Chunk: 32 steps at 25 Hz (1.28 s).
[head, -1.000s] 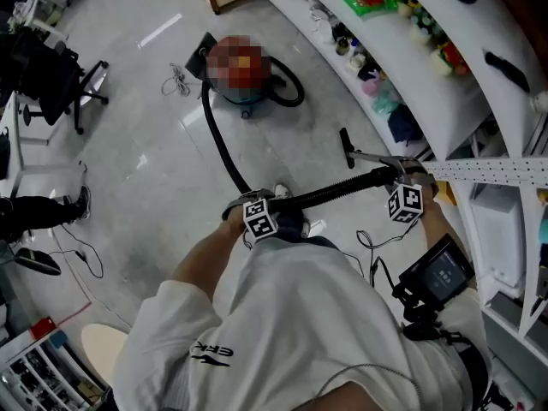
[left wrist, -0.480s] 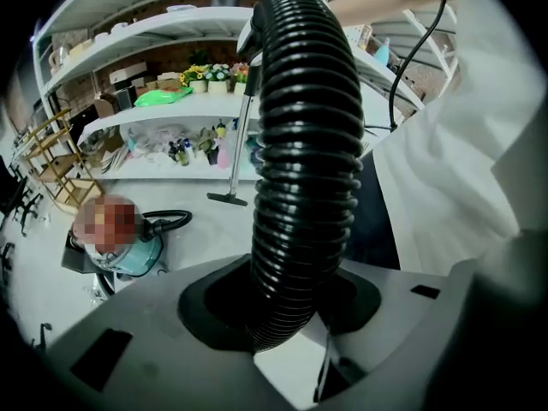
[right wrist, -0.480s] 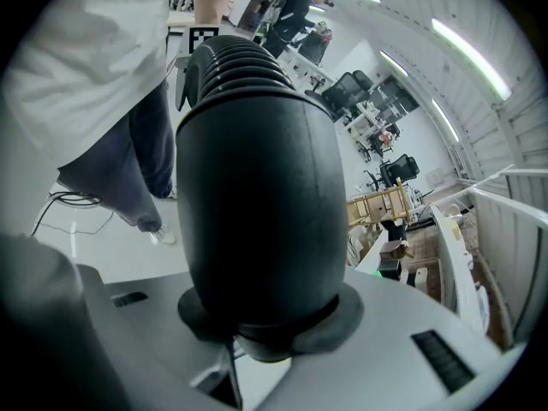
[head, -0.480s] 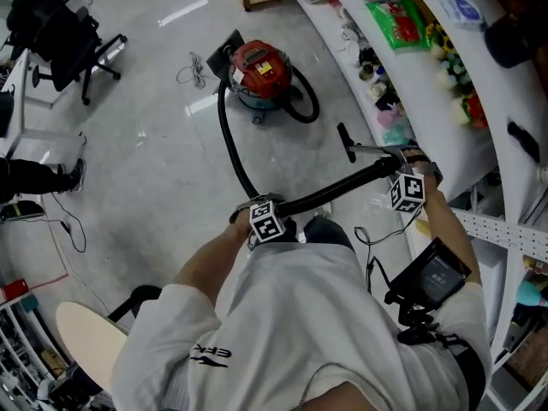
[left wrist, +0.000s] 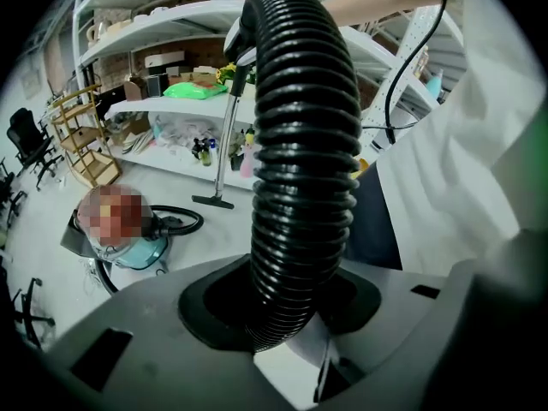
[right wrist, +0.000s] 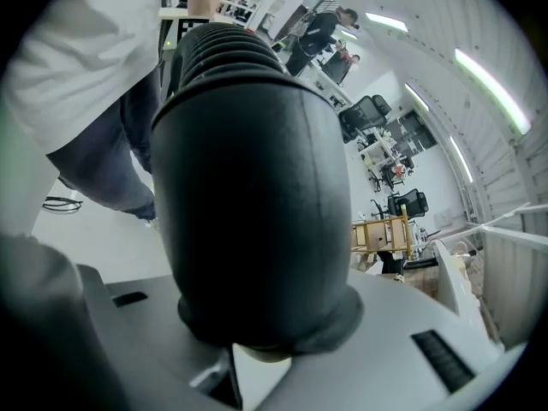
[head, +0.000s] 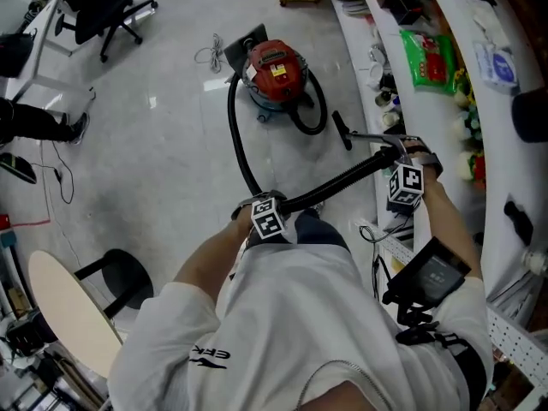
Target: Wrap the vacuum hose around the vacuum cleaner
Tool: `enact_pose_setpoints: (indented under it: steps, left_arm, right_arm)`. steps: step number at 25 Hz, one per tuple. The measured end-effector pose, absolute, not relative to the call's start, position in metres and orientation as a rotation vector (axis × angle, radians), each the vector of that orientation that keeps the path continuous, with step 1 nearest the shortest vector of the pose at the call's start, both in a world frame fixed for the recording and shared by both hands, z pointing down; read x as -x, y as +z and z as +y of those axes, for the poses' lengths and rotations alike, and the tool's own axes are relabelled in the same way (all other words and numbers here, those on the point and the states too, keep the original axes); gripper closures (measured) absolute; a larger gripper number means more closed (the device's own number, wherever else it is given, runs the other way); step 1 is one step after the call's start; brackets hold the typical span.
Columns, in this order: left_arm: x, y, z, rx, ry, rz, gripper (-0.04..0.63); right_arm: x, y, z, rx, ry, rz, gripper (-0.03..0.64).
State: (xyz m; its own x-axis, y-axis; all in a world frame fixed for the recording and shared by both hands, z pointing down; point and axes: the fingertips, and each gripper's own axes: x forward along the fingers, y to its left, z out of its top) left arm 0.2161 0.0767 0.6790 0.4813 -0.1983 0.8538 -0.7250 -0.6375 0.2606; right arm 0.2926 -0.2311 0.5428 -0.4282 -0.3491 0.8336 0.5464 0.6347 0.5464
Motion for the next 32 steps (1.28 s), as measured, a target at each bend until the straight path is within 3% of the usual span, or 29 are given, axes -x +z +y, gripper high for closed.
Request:
enact_pose_setpoints:
  steps: [15,32]
  left_arm:
    - [-0.246,0.683,-0.036,-1.959,0.911,-0.946,0.416]
    - [-0.213,0.708,-0.141,-1.895,0.66,-0.937,0.416]
  right_arm:
    - [-0.226,0.547,-0.362,0.278,-1.172,-1.722,0.502]
    - [-0.116,0.557,-0.456,0.37,-1.309,-1.634,0.502]
